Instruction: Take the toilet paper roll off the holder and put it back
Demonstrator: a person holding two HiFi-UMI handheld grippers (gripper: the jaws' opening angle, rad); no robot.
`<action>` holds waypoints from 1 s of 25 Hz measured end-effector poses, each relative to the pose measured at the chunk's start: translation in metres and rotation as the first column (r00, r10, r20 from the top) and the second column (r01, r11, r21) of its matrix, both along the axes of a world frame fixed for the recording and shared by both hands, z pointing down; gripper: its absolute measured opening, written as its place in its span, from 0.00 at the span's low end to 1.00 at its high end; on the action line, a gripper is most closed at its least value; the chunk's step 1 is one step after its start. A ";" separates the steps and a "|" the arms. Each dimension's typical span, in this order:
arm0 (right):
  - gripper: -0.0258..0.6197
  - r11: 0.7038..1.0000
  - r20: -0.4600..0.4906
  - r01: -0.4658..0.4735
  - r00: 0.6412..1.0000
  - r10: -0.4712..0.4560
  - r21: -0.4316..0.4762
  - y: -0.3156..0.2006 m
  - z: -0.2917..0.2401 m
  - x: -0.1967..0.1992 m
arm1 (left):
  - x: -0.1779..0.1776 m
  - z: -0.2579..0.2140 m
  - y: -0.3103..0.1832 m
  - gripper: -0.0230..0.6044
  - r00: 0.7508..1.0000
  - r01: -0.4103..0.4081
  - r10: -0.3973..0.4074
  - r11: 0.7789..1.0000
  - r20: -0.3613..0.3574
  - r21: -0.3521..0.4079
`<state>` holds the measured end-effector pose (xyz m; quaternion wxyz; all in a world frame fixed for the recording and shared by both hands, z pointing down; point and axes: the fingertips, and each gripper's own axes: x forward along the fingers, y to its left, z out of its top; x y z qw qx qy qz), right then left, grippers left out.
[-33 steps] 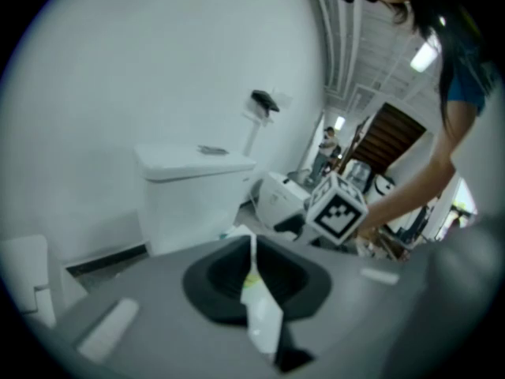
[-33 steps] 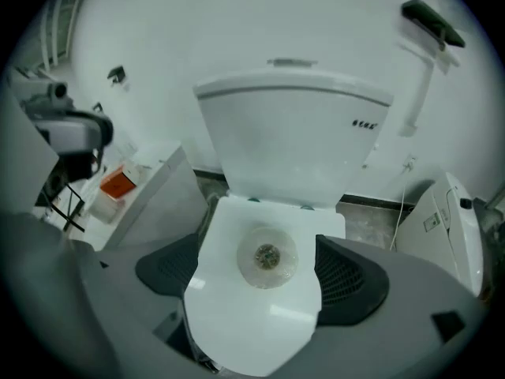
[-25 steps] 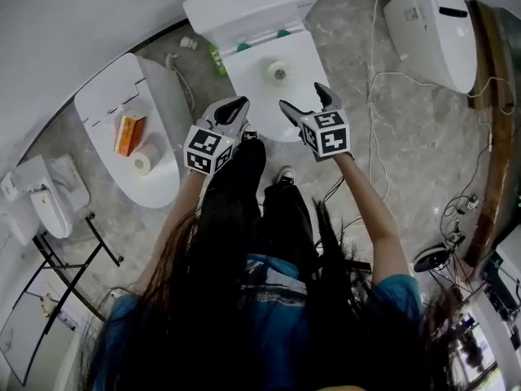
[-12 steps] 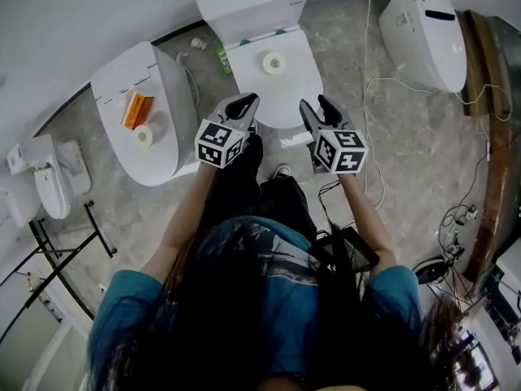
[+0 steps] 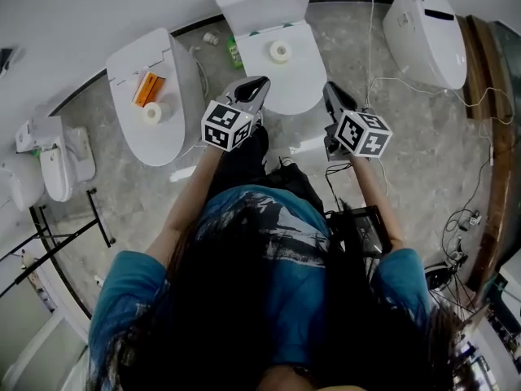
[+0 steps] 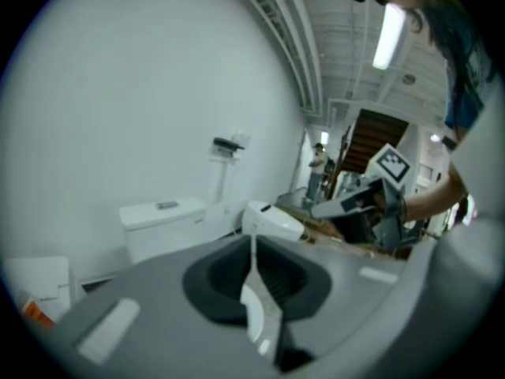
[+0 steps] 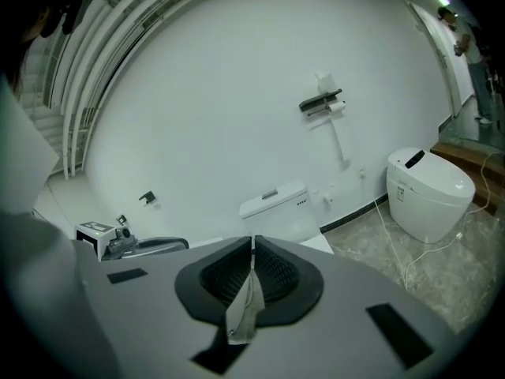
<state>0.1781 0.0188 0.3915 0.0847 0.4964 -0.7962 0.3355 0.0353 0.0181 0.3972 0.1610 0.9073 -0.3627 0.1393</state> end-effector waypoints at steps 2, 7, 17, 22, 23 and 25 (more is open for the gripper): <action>0.08 1.000 -0.017 0.017 1.000 -0.017 0.013 0.011 -0.004 -0.001 | 0.003 -0.005 0.012 0.05 1.000 0.002 -0.002 1.000 -0.001 0.009; 0.07 0.995 -0.058 0.088 0.995 -0.086 0.042 0.040 -0.010 -0.010 | 0.007 -0.012 0.042 0.05 0.999 0.041 -0.040 0.999 -0.029 0.021; 0.07 0.980 -0.087 0.185 0.980 -0.179 0.066 0.090 -0.016 -0.018 | 0.017 -0.018 0.099 0.05 0.994 0.100 -0.097 0.994 -0.058 0.047; 0.07 0.977 -0.082 0.201 0.977 -0.196 0.073 0.103 -0.019 -0.021 | 0.017 -0.022 0.114 0.05 0.993 0.111 -0.107 0.992 -0.053 0.060; 0.07 0.976 -0.082 0.204 0.977 -0.198 0.076 0.105 -0.020 -0.021 | 0.017 -0.023 0.116 0.05 0.993 0.112 -0.109 0.992 -0.054 0.062; 0.07 0.974 -0.080 0.210 0.976 -0.204 0.081 0.108 -0.022 -0.023 | 0.017 -0.025 0.120 0.05 0.992 0.116 -0.113 0.991 -0.054 0.064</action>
